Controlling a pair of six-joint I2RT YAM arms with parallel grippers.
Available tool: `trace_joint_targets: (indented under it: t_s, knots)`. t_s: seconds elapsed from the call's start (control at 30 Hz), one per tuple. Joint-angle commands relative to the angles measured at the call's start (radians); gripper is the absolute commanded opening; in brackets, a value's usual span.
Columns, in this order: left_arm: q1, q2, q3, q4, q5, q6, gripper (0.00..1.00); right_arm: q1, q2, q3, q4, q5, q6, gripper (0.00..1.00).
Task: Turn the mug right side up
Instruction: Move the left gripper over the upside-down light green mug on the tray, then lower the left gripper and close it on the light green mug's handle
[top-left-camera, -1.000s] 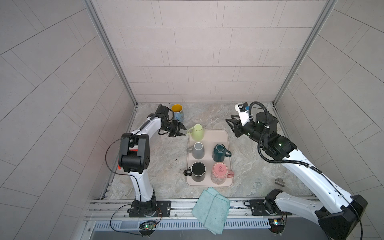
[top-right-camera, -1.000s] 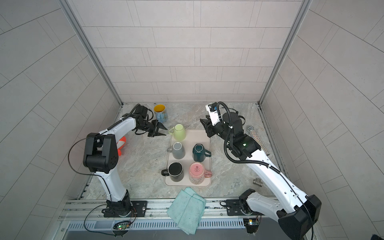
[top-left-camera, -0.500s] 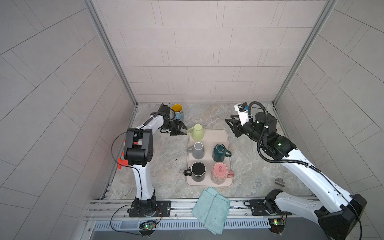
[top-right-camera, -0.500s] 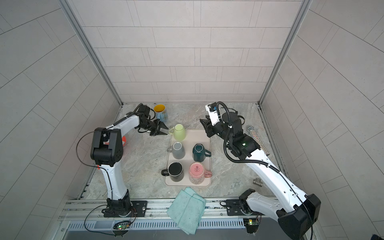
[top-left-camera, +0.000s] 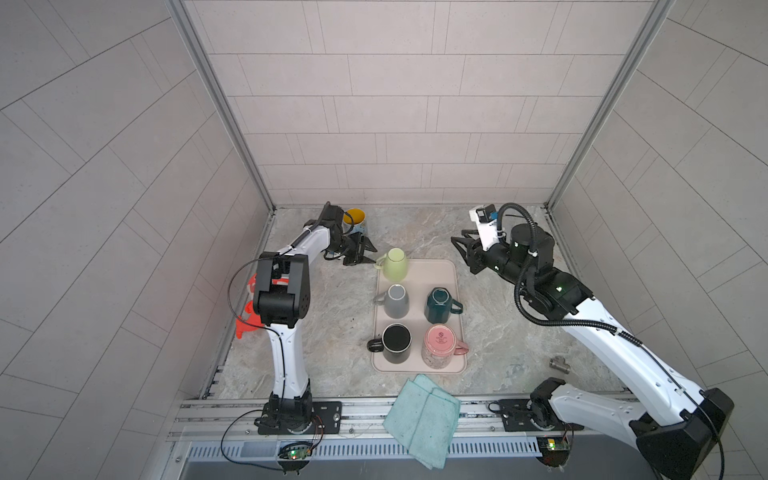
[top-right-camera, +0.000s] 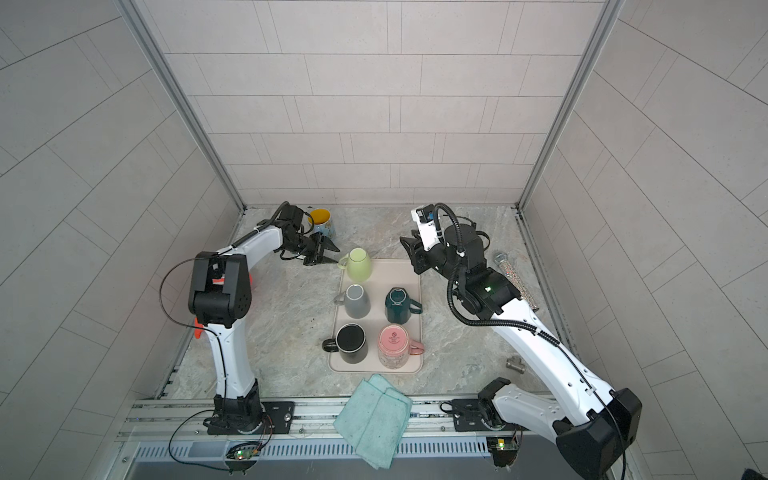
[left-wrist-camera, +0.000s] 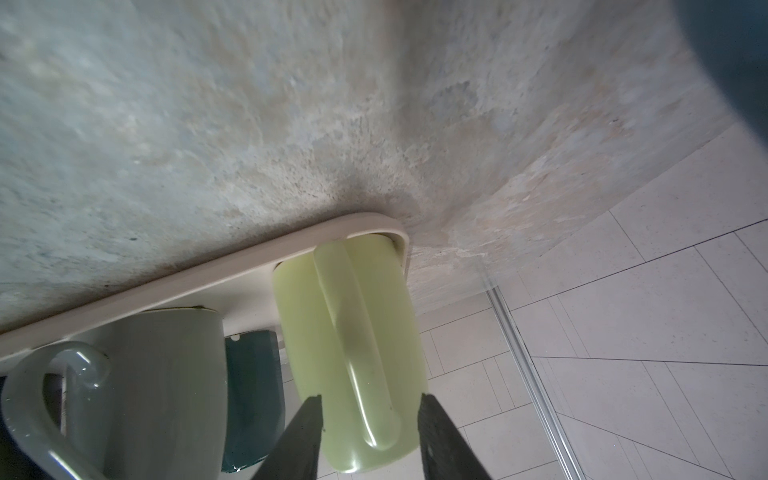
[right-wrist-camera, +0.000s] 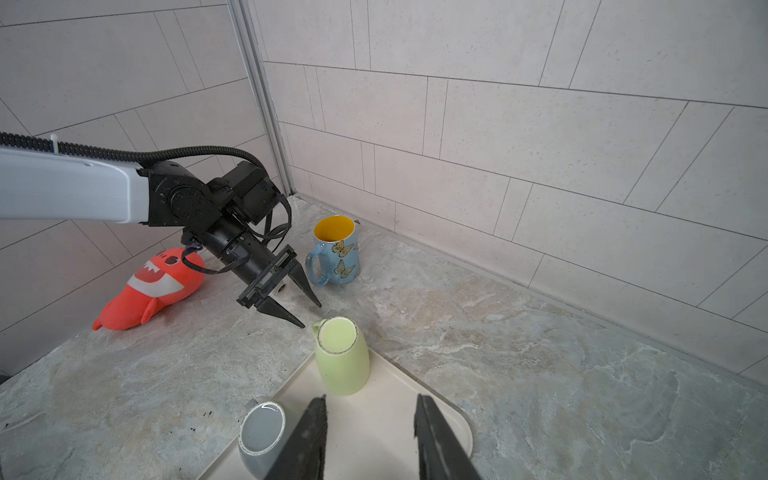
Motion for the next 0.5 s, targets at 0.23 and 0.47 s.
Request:
trace_joint_targets:
  t_s: [0.23,0.47]
  knots:
    - [-0.022,0.051,0.044,-0.042,-0.016,-0.043,0.47,-0.007,-0.025,-0.008,0.017,0.008,0.010,0.37]
    - [-0.039,0.096,0.089,-0.041,-0.005,-0.062,0.47,-0.011,-0.028,-0.011,0.017,0.011,0.008,0.37]
